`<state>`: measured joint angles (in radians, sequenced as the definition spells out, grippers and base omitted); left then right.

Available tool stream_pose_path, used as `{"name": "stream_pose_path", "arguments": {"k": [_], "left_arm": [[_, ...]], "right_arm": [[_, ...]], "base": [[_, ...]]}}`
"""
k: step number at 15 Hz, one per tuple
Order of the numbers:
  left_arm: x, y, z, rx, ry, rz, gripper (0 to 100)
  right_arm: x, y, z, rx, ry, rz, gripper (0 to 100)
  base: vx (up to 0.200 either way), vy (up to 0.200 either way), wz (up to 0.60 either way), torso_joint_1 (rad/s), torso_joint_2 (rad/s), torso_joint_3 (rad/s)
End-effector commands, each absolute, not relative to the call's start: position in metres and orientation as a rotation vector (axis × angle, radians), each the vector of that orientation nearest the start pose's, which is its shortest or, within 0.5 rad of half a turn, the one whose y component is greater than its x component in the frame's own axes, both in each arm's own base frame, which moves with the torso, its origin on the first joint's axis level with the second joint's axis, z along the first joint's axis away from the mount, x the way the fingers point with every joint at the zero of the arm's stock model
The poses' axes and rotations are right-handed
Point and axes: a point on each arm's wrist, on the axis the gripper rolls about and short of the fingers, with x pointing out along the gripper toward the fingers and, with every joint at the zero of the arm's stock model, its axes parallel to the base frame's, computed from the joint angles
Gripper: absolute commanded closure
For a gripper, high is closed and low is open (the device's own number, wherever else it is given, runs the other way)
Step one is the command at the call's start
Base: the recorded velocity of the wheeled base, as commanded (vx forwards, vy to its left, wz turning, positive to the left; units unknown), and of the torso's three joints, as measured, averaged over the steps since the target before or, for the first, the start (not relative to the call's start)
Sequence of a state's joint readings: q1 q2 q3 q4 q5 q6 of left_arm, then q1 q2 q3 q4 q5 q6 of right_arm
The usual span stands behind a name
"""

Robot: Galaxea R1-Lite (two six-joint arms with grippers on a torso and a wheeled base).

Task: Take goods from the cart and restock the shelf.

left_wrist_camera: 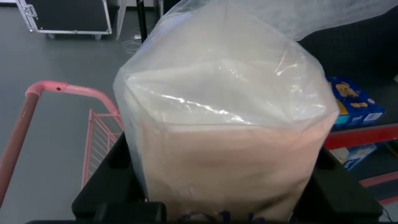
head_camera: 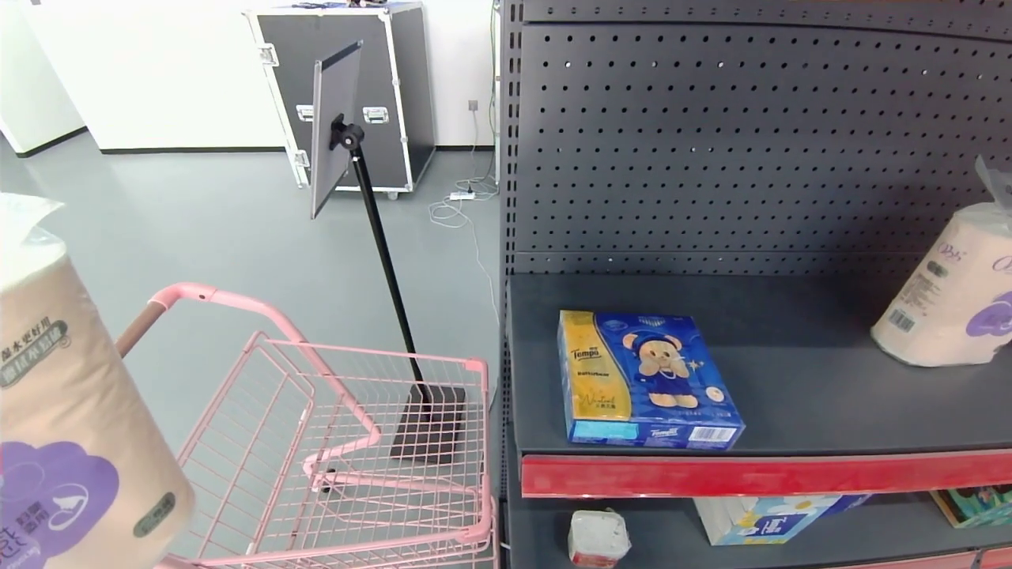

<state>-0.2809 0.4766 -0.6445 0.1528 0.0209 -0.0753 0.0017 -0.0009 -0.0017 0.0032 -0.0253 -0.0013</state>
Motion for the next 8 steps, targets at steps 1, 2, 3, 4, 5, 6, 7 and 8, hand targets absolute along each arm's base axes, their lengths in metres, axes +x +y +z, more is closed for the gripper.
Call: {"name": "stream_pose_path", "arguments": {"k": [1,2,3,4,5,6,7,8], "left_arm": [[-0.0033,0.0015,0.2427,-0.076,-0.001,-0.260,100],[-0.0029,0.0014,0.2427,-0.075,0.000,-0.259,100],[-0.0029,0.0014,0.2427,-0.073,0.000,-0.259,100],[-0.0033,0.0015,0.2427,-0.064,-0.002,-0.259,100],[-0.0033,0.0015,0.2427,-0.058,-0.003,-0.259,100],[-0.0033,0.0015,0.2427,-0.058,-0.003,-0.259,100],[-0.0033,0.0015,0.2427,-0.058,-0.003,-0.259,100],[-0.0033,0.0015,0.2427,-0.058,-0.003,-0.259,100]], "right_arm": [[-0.0229,-0.0006,0.0756,-0.002,0.002,-0.025,0],[-0.0229,-0.0006,0.0756,-0.002,0.002,-0.023,0],[-0.0229,-0.0006,0.0756,-0.002,0.002,-0.023,0],[-0.0229,-0.0006,0.0756,-0.002,0.002,-0.025,0],[-0.0229,-0.0006,0.0756,-0.003,0.002,-0.023,0],[-0.0229,-0.0006,0.0756,-0.003,0.002,-0.023,0],[-0.0229,-0.0006,0.0756,-0.003,0.002,-0.023,0],[-0.0229,-0.0006,0.0756,-0.003,0.002,-0.023,0]], "base": [[0.000,0.000,0.00,0.105,-0.30,-0.159],[0.000,0.000,0.00,0.041,-0.07,-0.051],[0.000,-0.200,0.00,0.022,-0.05,-0.032],[0.000,-0.200,0.00,0.007,-0.02,-0.017],[0.000,-0.200,0.00,0.002,-0.01,-0.007],[0.000,-0.200,0.00,0.012,-0.01,0.002],[0.000,-0.200,0.00,0.017,0.00,0.002],[0.000,-0.200,0.00,0.012,0.01,-0.012]]}}
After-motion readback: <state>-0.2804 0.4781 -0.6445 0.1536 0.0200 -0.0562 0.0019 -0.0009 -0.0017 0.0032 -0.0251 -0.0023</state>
